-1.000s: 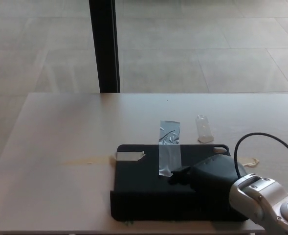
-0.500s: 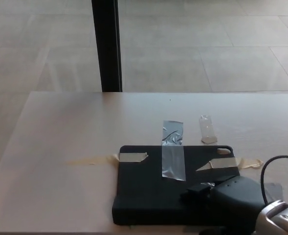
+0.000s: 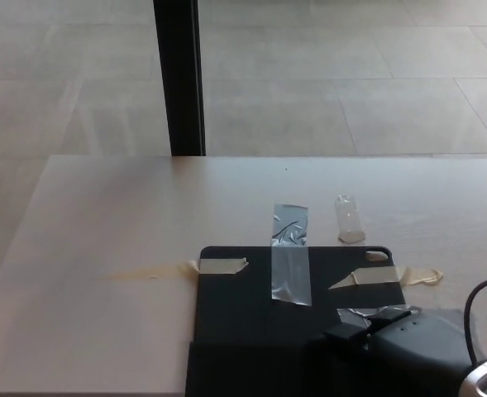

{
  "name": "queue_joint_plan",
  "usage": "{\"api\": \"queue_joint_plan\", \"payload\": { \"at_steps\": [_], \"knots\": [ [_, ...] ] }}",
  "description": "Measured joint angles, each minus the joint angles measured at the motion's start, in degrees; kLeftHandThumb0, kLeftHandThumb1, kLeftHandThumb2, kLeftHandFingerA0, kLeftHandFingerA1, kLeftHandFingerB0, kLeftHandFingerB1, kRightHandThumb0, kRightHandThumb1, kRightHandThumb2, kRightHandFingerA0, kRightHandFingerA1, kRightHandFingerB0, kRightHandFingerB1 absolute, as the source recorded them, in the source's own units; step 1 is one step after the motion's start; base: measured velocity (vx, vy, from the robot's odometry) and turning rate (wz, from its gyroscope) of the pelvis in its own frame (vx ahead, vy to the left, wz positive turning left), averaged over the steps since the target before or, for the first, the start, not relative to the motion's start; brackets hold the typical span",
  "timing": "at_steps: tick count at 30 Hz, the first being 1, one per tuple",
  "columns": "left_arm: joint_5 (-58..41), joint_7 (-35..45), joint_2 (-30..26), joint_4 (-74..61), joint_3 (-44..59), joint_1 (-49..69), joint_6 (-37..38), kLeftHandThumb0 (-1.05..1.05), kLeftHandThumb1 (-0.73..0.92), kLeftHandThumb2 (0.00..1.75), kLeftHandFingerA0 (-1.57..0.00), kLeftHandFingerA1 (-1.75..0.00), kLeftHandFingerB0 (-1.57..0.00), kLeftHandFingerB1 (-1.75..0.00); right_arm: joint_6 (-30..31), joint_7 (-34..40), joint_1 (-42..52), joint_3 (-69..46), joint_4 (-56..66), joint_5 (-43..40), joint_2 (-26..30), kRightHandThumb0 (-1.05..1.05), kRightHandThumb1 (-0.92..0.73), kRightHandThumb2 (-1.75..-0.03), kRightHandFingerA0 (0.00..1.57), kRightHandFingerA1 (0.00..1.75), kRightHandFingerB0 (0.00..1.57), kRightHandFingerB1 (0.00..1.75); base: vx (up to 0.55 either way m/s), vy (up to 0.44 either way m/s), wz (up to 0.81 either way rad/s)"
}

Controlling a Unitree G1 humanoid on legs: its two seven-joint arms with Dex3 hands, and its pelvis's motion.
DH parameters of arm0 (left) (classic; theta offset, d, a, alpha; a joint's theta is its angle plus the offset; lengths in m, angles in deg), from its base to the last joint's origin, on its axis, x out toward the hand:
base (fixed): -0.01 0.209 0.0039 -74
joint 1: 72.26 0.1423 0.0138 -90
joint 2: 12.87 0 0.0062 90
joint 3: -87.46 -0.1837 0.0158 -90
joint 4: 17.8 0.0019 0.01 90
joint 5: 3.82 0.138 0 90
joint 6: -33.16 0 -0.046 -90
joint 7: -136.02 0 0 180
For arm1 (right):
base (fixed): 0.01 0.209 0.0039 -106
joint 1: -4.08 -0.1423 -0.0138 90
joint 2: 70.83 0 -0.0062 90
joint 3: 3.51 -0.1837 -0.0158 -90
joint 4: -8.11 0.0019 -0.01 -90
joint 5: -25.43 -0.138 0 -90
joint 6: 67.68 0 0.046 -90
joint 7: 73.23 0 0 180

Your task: The robot uses its right hand to open a folded tablet cover kept in the middle of the desk

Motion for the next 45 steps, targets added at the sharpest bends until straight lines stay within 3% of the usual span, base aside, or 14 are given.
{"api": "queue_joint_plan", "payload": {
  "at_steps": [4, 15, 16, 17, 19, 20, 24, 29, 30, 31, 32, 37, 38, 45],
  "knots": [
    [0.0, 0.0, -0.1, 0.1, -0.1, -0.1, 0.0, -0.78, 0.58, 0.92, -0.66, -0.80, -0.39, -0.64, 1.1, 0.0, 4.1, -2.2, 2.9, -1.0, -0.4, -0.94, -0.92, -0.80, 0.57, 0.62, 0.33, 0.38, 0.00, 0.000, 0.00],
    [-0.2, 0.0, -0.2, 0.1, -0.3, -0.5, 0.0, -0.78, 0.78, 0.64, -0.72, -0.80, -0.42, -0.61, 0.9, 2.3, 17.7, -10.7, 5.7, -7.9, -7.6, -0.91, -0.92, -0.82, 0.68, 0.74, 0.27, 0.37, 0.00, 0.000, 0.00],
    [-0.2, 0.0, -0.2, 0.1, -0.3, -0.5, 0.0, -0.78, 0.78, 0.64, -0.71, -0.80, -0.41, -0.61, 0.9, 2.5, 18.5, -11.5, 5.9, -8.6, -8.3, -0.85, -0.82, -1.21, 0.67, 0.78, 0.25, 0.49, 0.00, 0.000, 0.00],
    [-0.2, -0.1, -0.2, 0.1, -0.4, -0.6, 0.0, -0.80, 0.78, 0.64, -0.74, -0.81, -0.42, -0.61, 0.8, 2.7, 19.4, -12.4, 6.0, -9.3, -9.1, -0.90, -0.92, -0.83, 0.69, 0.71, 0.33, 0.38, 0.00, 0.000, 0.00],
    [-0.2, -0.2, -0.2, 0.1, -0.6, -0.7, 0.0, -0.79, 0.78, 0.64, -0.73, -0.82, -0.40, -0.61, 0.7, 3.0, 20.7, -13.7, 6.3, -10.5, -10.3, -0.83, -0.80, -1.16, 0.68, 0.73, 0.34, 0.52, 0.00, 0.000, 0.00],
    [-0.2, -0.2, -0.3, 0.1, -0.7, -0.8, 0.0, -0.79, 0.77, 0.63, -0.67, -0.82, -0.37, -0.61, 0.7, 3.2, 21.6, -14.4, 6.5, -11.2, -10.9, -0.86, -0.92, -0.76, 0.71, 0.76, 0.38, 0.37, 0.00, 0.000, 0.00],
    [-0.5, -0.1, -0.5, 0.2, -0.5, -1.2, 0.0, -0.80, 0.58, 0.93, -0.65, -0.80, -0.37, -0.64, 1.1, 2.4, 28.7, -15.4, 7.0, -14.1, -12.4, -0.92, -0.92, -0.77, 0.71, 0.84, 0.36, 0.39, 0.00, 0.000, 0.00],
    [-0.8, -0.1, -1.1, 0.3, -0.4, -1.4, 0.0, -0.80, 0.77, 0.63, -0.69, -0.80, -0.40, -0.61, 3.2, 0.1, 34.6, -16.9, 7.7, -17.8, -13.1, -0.95, -0.92, -0.78, 0.71, 0.78, 0.34, 0.38, 0.00, 0.000, 0.00],
    [-0.9, -0.1, -1.2, 0.4, -0.4, -1.4, 0.0, -0.80, 0.77, 0.63, -0.69, -0.80, -0.40, -0.60, 3.8, -0.3, 35.2, -17.2, 8.3, -18.3, -13.2, -0.89, -0.78, -1.19, 0.65, 0.73, 0.25, 0.48, 0.00, 0.000, 0.00],
    [-0.9, -0.1, -1.3, 0.4, -0.4, -1.4, 0.0, -0.79, 0.78, 0.64, -0.68, -0.80, -0.40, -0.60, 4.5, -0.7, 35.6, -17.6, 8.8, -18.7, -13.2, -0.90, -0.92, -0.79, 0.67, 0.65, 0.31, 0.36, 0.00, 0.000, 0.00],
    [-0.9, -0.1, -1.3, 0.4, -0.5, -1.3, 0.0, -0.80, 0.59, 0.93, -0.64, -0.79, -0.38, -0.63, 5.3, -1.0, 35.7, -18.0, 9.3, -19.0, -13.3, -0.91, -0.91, -0.81, 0.65, 0.65, 0.28, 0.38, 0.00, 0.000, 0.00],
    [-0.9, -0.2, -1.3, 0.4, -0.8, -1.2, 0.0, -0.77, 0.78, 0.64, -0.69, -0.78, -0.41, -0.61, 9.0, -2.5, 36.0, -19.2, 11.0, -20.3, -13.5, -0.85, -0.82, -1.19, 0.67, 0.76, 0.31, 0.53, 0.00, 0.000, 0.00],
    [-0.9, -0.2, -1.3, 0.5, -0.9, -1.2, 0.0, -0.78, 0.78, 0.64, -0.70, -0.79, -0.42, -0.61, 9.8, -2.8, 36.1, -19.8, 11.1, -20.8, -13.7, -0.89, -0.92, -0.85, 0.67, 0.71, 0.36, 0.46, 0.00, 0.000, 0.00],
    [-0.9, -0.3, -1.4, 0.8, -1.3, -1.0, 0.0, -0.79, 0.58, 0.93, -0.66, -0.79, -0.39, -0.64, 12.1, -5.1, 36.4, -24.1, 12.4, -25.2, -14.2, -0.79, -0.92, -0.75, 0.65, 0.64, 0.33, 0.43, 0.00, 0.000, 0.00]
  ]
}}
